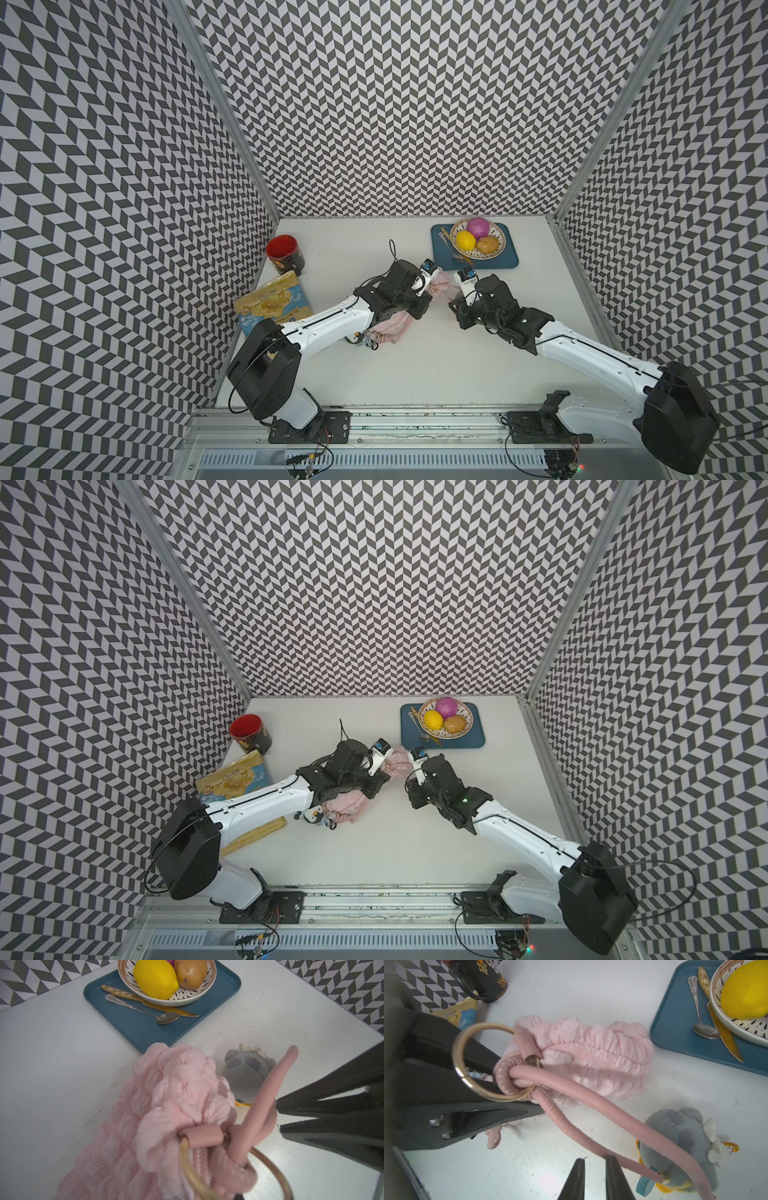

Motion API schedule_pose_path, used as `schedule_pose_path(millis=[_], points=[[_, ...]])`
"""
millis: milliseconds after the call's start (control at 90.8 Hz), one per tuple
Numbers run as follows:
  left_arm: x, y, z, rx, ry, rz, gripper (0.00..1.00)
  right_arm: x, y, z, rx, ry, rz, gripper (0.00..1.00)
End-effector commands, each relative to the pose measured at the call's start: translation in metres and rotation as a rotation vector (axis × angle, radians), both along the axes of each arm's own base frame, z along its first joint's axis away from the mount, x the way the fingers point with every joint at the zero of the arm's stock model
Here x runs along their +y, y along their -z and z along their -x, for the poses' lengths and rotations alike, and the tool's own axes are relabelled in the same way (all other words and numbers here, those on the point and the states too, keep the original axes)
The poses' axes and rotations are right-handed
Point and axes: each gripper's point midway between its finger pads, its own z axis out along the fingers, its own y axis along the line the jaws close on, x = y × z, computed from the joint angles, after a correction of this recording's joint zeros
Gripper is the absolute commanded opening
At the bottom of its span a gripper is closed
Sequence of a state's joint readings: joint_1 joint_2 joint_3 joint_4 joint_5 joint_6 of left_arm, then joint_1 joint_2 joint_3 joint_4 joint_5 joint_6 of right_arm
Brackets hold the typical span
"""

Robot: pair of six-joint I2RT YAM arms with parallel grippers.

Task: Remove the decoration from the bag
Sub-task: Place the decoration item at the center of the board.

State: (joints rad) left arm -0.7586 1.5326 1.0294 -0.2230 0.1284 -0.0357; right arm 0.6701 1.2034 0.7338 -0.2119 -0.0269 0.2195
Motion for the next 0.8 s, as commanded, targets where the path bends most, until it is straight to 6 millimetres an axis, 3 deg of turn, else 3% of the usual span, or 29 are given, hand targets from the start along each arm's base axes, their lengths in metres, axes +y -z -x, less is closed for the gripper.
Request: schedule_pose_path(millis=[0, 231, 319, 375, 408, 496, 584, 793], points=[[-0.009, -0.019, -0.005, -0.02, 0.017, 0.077, 0.0, -0.001, -0.026, -0.004, -0.106, -0.006, -0.045, 0.24], [-0.024, -0.023, 0.001, 0.036, 0.083, 0.11, 0.0, 0.013, -0.051, 0.01, -0.315, -0.169, -0.137, 0.5], [-0.026, -0.034, -0.002, 0.043, 0.081, 0.133, 0.0, 0.016, -0.055, 0.007, -0.379, -0.166, -0.178, 0.5], [-0.025, -0.04, -0.006, 0.051, 0.069, 0.143, 0.0, 0.017, -0.048, 0.006, -0.39, -0.17, -0.189, 0.5], [-0.025, -0.044, -0.008, 0.056, 0.072, 0.151, 0.0, 0.029, -0.045, 0.019, -0.353, -0.247, -0.25, 0.58], [-0.028, -0.051, -0.01, 0.069, 0.091, 0.15, 0.0, 0.039, -0.042, 0.03, -0.373, -0.318, -0.292, 0.61], [-0.031, -0.053, -0.003, 0.082, 0.136, 0.142, 0.0, 0.037, -0.044, 0.032, -0.467, -0.316, -0.267, 0.63], [-0.024, -0.052, 0.003, 0.081, 0.16, 0.096, 0.03, 0.013, -0.061, 0.007, -0.642, -0.182, -0.129, 0.67]])
